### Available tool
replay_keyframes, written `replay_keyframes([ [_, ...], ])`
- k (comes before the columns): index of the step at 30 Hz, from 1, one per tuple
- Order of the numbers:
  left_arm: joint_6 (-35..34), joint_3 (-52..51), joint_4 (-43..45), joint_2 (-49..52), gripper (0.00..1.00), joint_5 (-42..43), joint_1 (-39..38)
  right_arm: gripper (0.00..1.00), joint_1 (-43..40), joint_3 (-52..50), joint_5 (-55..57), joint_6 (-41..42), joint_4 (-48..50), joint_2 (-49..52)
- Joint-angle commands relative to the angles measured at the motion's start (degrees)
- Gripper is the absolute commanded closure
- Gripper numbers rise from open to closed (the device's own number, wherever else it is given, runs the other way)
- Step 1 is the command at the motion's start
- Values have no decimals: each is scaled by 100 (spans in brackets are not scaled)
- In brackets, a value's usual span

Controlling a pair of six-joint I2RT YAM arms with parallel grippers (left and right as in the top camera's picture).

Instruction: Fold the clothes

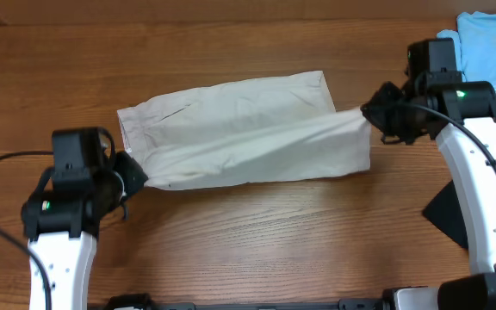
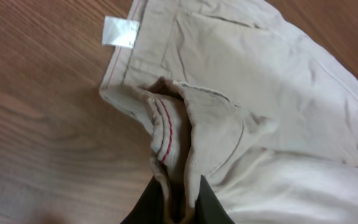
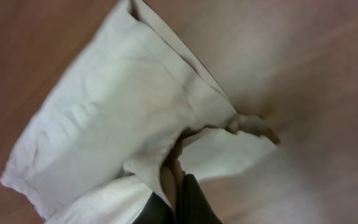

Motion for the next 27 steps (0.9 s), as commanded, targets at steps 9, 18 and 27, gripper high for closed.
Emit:
replay_keyframes([
  [9,-236,127,1001,1453,96,-1001,4,96,358,229,116,72,1252,905],
  [18,-273,127,1742,1954,96,-1508,9,96,651,229,164,68,2559,1969],
  [27,-271,125,2474,2780,96,-1759,0,96,658,229,155,70,3366,2736],
])
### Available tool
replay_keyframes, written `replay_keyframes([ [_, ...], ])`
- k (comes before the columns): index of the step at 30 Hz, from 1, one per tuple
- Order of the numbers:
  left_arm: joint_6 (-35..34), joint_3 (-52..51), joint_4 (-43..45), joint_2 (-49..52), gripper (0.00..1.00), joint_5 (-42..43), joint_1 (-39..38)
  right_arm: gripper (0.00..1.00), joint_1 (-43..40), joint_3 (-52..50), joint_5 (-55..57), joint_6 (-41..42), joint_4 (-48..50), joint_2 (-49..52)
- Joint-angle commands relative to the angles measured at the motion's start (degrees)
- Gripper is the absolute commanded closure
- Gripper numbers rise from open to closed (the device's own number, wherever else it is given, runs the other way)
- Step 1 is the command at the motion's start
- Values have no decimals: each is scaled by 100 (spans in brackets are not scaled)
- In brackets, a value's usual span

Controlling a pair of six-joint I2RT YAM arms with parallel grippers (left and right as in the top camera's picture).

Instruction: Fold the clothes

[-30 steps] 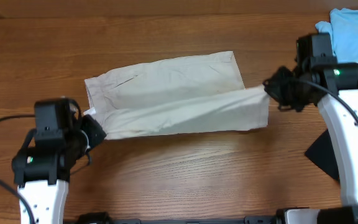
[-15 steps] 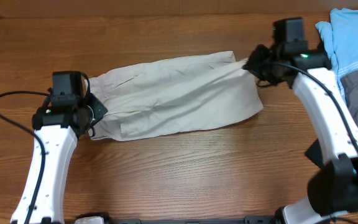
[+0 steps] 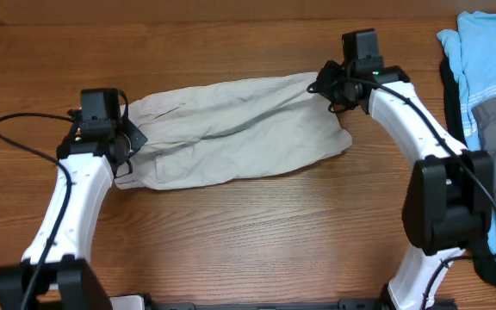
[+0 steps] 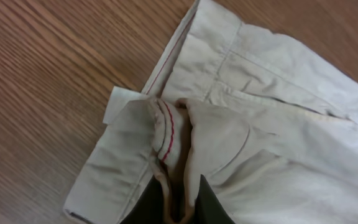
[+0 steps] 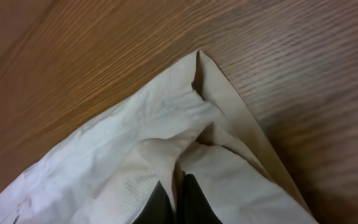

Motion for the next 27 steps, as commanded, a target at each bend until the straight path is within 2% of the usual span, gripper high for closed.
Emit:
replay_keyframes([
  [1,-103,125,348,459,94,-446,0,96,-2,157,101,22,273,293],
  [2,-98,127,476,568,89,-468,0,96,7,157,98,22,350,328],
  [3,-94,127,599,634,73,-485,4,93,15,157,101,22,426,367],
  [4,-15,131,752,671,48,-479,9,89,22,157,101,22,531,378],
  [5,164,160,907,680,22,-468,11,79,22,157,101,20,627,389],
  [6,326,229,970,673,9,-461,11,67,22,157,98,17,741,389],
  [7,494,374,962,651,2,-459,11,46,22,160,72,-26,859,385],
  [8,643,525,911,634,0,-459,9,28,22,160,-9,-181,942,363],
  [10,852,1019,529,544,0,-422,9,0,-7,181,-310,-761,1062,282],
  [15,946,2050,-713,317,0,317,-2,0,-120,474,-566,-1036,439,-173],
  [16,957,2142,-892,302,6,494,-2,0,-129,522,-614,-1032,225,-304],
  [17,953,2205,-1093,295,16,708,-2,3,-129,542,-645,-1032,17,-420],
  [18,955,2208,-1215,295,34,890,-2,9,-127,544,-656,-1032,-232,-549],
  [20,955,2181,-1554,328,78,1193,-7,45,-120,544,-662,-1027,-741,-728],
  [21,953,2149,-1751,363,91,1287,-7,65,-118,544,-682,-1029,-994,-778],
  [22,953,2100,-1915,387,96,1353,-13,81,-114,544,-704,-1029,-1257,-793],
  [24,953,1971,-2028,450,96,1425,-44,95,-111,529,-765,-1027,-1725,-791],
  [27,962,1488,-1532,697,96,1563,-289,96,-79,275,-761,-1029,-2218,-776],
])
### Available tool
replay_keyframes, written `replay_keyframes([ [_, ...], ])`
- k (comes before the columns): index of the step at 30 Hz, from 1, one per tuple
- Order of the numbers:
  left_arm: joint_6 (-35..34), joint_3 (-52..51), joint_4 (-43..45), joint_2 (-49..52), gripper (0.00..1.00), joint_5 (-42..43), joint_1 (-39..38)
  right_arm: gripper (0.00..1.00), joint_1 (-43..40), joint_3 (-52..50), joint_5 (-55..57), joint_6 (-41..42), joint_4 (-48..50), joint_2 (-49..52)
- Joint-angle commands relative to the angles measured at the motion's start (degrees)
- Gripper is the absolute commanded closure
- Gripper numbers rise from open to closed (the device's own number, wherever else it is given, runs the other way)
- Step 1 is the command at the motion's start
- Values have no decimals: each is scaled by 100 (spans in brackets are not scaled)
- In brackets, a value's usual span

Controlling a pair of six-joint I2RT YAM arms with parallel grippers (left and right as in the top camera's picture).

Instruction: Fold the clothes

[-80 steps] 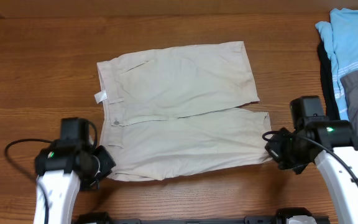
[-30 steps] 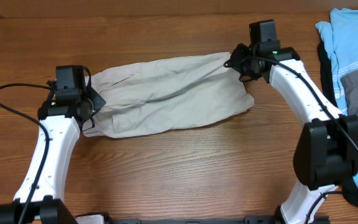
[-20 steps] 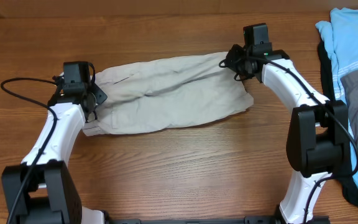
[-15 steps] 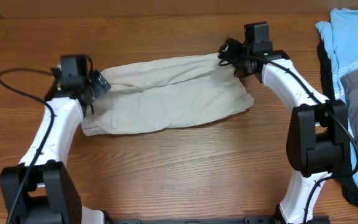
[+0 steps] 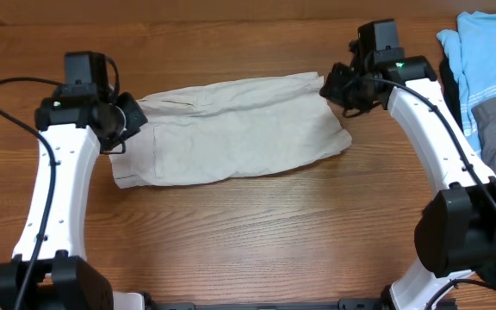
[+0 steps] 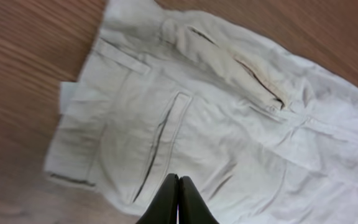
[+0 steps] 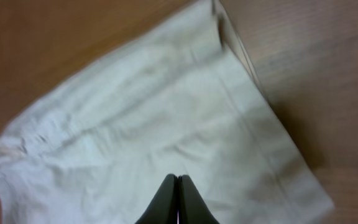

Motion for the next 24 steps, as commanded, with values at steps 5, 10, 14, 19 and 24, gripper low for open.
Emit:
replay_keyframes([
  [5,313,-603,1172,785,96,551,-636,96,31,-708,-46,-63,122,0],
  [10,365,-603,2271,1246,96,525,-885,96,35,-1423,-149,-63,684,7],
  [14,251,-603,2809,1655,96,413,-920,96,37,-1886,-160,-61,800,7],
  [19,219,-603,3427,2286,96,310,-911,96,35,-2590,-157,9,1388,7],
  [24,214,-597,4100,2463,95,-243,-909,96,35,-2887,-155,24,1360,7],
])
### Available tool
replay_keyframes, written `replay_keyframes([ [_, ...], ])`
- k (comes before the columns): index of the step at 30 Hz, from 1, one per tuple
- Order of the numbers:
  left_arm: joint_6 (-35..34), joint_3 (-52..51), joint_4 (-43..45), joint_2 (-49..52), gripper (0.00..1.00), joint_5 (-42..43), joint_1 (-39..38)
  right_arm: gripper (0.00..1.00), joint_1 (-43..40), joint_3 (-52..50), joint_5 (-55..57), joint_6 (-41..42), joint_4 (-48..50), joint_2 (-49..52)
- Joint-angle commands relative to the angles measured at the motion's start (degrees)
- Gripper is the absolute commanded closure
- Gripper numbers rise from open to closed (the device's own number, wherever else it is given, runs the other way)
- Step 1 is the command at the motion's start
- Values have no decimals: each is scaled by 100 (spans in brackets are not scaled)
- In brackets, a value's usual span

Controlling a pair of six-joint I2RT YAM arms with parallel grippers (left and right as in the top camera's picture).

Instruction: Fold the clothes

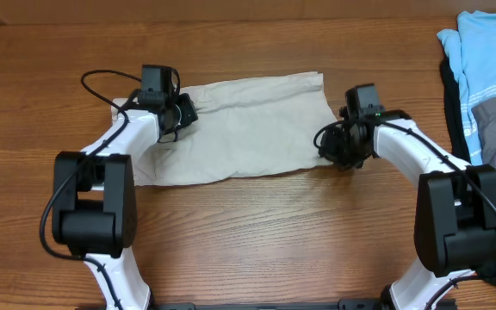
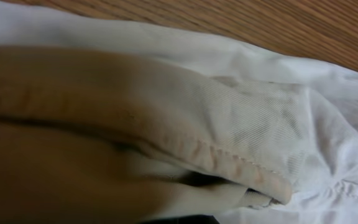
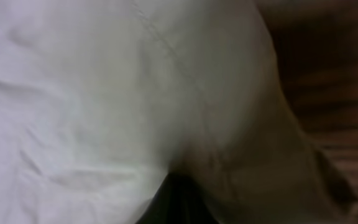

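Beige shorts point(image 1: 248, 125) lie folded lengthwise and flat on the wooden table point(image 1: 248, 250). My left gripper point(image 1: 177, 120) is down on their upper left part. In the left wrist view a thick seamed fold point(image 2: 229, 162) covers the fingers, leaving only a dark sliver of the left gripper point(image 2: 182, 219), so its state is hidden. My right gripper point(image 1: 332, 148) sits at the shorts' lower right edge. In the right wrist view the right gripper point(image 3: 174, 198) shows as one shut dark wedge, pressed into the fabric point(image 3: 92, 93).
A pile of other clothes lies at the table's right edge: a light blue garment point(image 1: 489, 52) on top, a grey one below it and a black one beside them. The left arm's cable point(image 1: 102, 77) loops over the table's far left.
Both grippers were shut and raised over the two ends of the shorts. Now they are down on the fabric, the left further in on the upper left, the right at the lower right edge.
First each gripper was shut on one end of the shorts' near edge, lifted off the table. Then those ends were over the far edge, the shorts folded in half lengthwise. Then both grippers had let go and hung shut above. Now they rest on the cloth.
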Motion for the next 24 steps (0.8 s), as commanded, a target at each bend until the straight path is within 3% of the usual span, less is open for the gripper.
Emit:
replay_keyframes([
  [1,0,52,354,-11,95,-525,17,96,31,-94,-33,20,-118,-4],
  [7,297,603,321,-92,95,-501,15,96,31,-94,11,20,-260,-4],
  [10,649,1231,-461,-275,96,-538,15,96,31,-68,9,17,-267,-7],
  [17,645,1982,-2221,-807,96,-1012,122,96,31,940,-37,-417,-1108,-140],
  [20,581,1985,-2577,-870,96,-1014,251,96,31,1488,-155,-457,-1244,-157],
  [24,577,1829,-2750,-730,96,-1019,402,96,31,1602,-516,-516,-629,-142],
])
